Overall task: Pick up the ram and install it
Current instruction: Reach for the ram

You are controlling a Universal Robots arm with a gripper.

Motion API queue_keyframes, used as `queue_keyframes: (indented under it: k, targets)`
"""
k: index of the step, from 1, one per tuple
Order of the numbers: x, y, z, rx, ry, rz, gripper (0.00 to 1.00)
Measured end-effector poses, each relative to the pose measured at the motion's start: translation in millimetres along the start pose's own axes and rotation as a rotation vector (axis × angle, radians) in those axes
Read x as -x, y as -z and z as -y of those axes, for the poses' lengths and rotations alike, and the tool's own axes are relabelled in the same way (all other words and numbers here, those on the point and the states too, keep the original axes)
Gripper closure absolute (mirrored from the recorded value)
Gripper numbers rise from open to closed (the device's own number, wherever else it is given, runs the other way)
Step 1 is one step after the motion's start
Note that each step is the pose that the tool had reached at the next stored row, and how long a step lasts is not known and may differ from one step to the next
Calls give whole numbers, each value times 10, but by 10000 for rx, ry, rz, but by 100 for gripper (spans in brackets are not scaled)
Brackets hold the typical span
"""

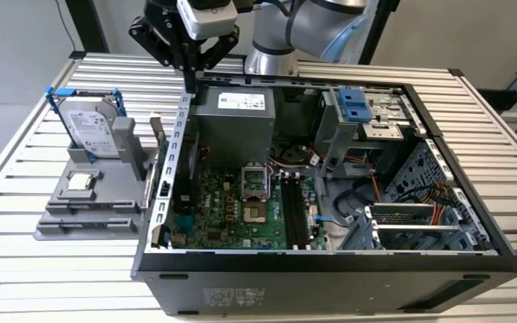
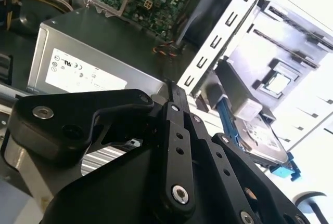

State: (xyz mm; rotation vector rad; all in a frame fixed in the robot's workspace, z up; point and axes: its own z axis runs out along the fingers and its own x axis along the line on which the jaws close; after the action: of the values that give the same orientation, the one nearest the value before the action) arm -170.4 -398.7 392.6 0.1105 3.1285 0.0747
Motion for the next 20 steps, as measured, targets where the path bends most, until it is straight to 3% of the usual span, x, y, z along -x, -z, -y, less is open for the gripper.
queue_keyframes:
  k: [10, 20]
  targets:
    - [-144, 2, 10, -1, 2, -9, 100]
    - [-411, 5, 29, -1, 25, -15, 100]
